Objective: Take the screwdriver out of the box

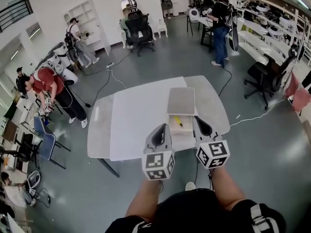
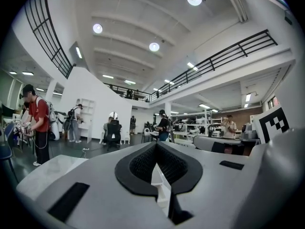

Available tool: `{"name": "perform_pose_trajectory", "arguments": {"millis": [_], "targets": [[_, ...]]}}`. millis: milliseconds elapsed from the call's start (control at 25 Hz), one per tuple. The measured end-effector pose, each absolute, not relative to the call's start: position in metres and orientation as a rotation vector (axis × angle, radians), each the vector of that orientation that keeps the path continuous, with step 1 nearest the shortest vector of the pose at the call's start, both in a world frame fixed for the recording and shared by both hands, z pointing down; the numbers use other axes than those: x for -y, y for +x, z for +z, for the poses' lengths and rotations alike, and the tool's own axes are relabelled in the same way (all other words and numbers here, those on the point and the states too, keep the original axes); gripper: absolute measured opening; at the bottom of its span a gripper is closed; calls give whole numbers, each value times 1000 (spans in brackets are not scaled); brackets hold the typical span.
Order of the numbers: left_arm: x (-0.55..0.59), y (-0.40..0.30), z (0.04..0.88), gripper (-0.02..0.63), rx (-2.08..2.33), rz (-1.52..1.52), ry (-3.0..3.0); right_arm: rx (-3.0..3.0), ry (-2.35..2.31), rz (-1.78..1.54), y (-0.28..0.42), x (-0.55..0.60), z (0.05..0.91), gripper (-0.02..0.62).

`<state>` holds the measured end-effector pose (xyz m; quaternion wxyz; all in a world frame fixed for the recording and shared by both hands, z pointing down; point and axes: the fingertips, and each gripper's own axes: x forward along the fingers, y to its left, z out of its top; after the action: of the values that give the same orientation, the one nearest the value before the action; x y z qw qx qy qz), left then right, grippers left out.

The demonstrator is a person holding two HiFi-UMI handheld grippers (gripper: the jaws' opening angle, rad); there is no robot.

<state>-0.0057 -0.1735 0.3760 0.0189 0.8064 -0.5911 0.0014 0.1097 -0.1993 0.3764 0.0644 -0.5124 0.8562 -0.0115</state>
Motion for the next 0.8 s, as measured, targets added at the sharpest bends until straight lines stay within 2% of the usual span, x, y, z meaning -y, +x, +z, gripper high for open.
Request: {"name": "perform_pose_trajectory", "arguments": {"millis": [800], "targets": [[279, 4, 391, 12, 1954, 58, 2397, -2755, -1410, -150, 103, 314, 417, 12]]}}
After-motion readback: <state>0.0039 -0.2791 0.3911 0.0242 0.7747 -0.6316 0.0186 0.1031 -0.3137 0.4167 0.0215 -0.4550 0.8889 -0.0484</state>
